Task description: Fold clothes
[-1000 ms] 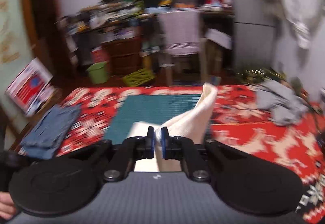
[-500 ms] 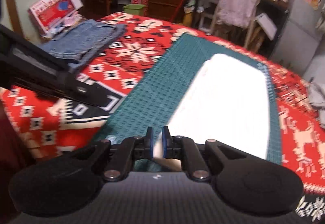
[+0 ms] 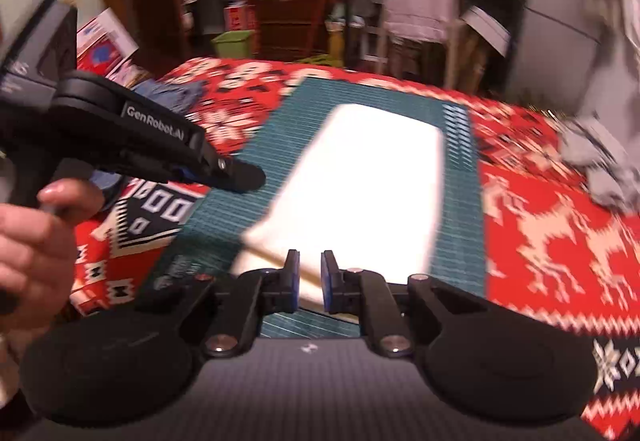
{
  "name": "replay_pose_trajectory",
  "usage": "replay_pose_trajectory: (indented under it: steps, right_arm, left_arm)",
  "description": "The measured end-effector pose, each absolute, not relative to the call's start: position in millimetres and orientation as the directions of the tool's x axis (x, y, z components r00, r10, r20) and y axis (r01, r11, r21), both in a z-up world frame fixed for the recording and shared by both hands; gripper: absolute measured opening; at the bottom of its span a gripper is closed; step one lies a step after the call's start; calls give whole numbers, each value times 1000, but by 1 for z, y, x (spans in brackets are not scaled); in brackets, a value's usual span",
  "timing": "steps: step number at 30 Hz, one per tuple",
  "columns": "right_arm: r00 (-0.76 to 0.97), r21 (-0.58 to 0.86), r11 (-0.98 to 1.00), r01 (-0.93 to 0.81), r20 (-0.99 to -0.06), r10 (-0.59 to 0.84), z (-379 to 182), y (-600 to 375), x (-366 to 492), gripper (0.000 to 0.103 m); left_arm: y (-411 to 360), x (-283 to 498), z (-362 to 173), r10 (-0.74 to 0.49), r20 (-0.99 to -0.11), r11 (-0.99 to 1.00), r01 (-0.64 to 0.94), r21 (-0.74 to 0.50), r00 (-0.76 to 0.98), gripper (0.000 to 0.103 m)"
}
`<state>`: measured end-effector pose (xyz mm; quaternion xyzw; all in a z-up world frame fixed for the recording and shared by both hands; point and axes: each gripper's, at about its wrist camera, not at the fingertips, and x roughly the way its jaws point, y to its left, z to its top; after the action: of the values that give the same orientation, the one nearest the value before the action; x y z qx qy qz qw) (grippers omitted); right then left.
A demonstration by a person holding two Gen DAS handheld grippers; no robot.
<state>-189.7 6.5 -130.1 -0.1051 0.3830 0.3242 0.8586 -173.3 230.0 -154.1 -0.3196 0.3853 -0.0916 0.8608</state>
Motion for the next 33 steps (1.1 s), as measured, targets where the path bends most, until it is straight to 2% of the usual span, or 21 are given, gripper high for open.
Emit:
replay_pose_trajectory:
  steps: [4,13,21,24,27,33]
  right_arm:
    - [509,102,801,-591,-723,467,-124,-23,-180,12]
    - [490,160,823,-544,-736,468,-132,-39,-161,13]
    - [457,199,815,-544,-745,487,-141,-29,-158,18]
    - [450,199,813,-547,-749,486,-142,-26,-158,18]
    - [443,203,812,-547,-753,487,-144,-24,-159,19]
    - [434,217,812,-542,-755,492,-145,-23,-158,19]
  left_arm:
    - [236,-146,-170,-433,-592,738,-110,-666,680,22]
    - [255,-151,-200,-530,-473,581,-104,-807,704,27]
    - [272,-155,-226,-594,-351,421,-93,-902,723,28]
    - [273,-154,-232,-620,-288,372,-49,-927,730,29]
    - [271,-148,-237,-636,-259,350,-28,-936,727,32]
    - [272,-140,-245,-642,-220,297,-26,-954,735,32]
